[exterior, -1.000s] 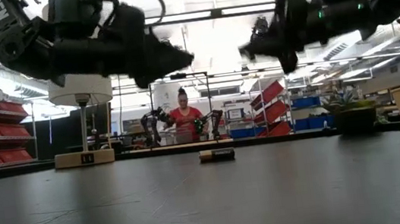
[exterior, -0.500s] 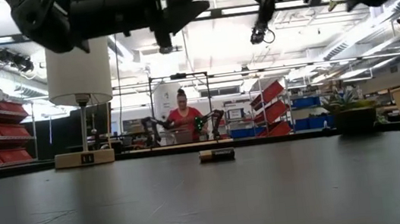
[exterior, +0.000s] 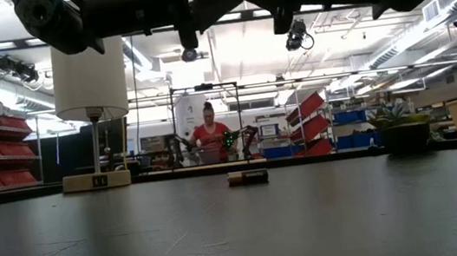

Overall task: Sort batteries
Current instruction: Put the silver battery into the green bin

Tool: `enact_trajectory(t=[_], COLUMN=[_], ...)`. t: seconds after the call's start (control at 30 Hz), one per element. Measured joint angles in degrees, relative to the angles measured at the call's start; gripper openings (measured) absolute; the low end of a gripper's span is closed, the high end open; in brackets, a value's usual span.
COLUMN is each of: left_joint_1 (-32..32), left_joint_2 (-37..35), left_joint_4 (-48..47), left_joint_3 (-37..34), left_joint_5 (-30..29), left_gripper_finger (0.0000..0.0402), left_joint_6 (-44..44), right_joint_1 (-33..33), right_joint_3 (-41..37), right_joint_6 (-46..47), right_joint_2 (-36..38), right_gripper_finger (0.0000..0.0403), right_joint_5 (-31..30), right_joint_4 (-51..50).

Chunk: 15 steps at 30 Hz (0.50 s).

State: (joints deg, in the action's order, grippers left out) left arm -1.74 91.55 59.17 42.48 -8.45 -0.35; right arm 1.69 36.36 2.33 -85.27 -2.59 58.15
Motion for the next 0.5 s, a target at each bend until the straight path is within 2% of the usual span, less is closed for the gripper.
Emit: enact_trajectory(t=[0.2,0.4,0.5], left_joint_1=[0.0,0.0,0.1], left_joint_2=[0.0,0.0,0.0], left_joint_4=[-0.4,-1.4,-3.1], left_joint_3=[0.1,0.1,0.1], left_joint_5=[1.4,2.3,-0.4], left_gripper_finger=[0.0083,0.0077,0.0084], left_joint_6=[1.1,1.3,1.4], right_joint_1=[0.2,0.2,0.2], right_joint_3=[0.0,0.0,0.0], right_joint_6=[-0.1,1.3,2.6], right_joint_2=[1.2,2.2,2.0], right_gripper_finger=[0.0003,0.0005,0.0004], right_joint_5=[0.5,1.1,-1.8], right_joint_4=[-1.7,-4.5,-5.7])
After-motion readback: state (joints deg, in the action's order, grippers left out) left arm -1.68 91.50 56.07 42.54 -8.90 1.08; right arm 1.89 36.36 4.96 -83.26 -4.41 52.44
